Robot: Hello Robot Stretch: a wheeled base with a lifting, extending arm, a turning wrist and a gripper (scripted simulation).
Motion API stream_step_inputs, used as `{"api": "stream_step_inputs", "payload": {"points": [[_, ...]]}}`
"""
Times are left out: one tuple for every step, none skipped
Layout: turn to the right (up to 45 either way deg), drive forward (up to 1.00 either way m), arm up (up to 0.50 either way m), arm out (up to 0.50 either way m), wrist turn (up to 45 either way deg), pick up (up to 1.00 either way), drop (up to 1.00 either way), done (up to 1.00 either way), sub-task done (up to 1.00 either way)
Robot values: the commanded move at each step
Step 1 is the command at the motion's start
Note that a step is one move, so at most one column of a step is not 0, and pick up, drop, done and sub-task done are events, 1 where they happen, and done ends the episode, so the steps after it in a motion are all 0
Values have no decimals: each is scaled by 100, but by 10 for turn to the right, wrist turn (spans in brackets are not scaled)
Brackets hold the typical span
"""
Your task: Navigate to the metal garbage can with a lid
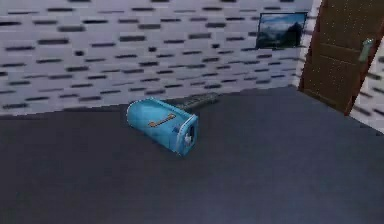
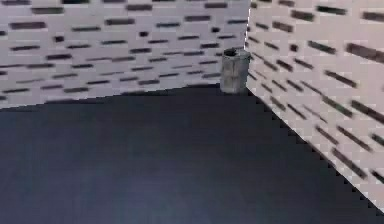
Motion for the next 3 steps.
{"api": "stream_step_inputs", "payload": {"points": [[450,0,0,0,0,0,0,0,0],[450,0,0,0,0,0,0,0,0],[0,100,0,0,0,0,0,0,0]]}}
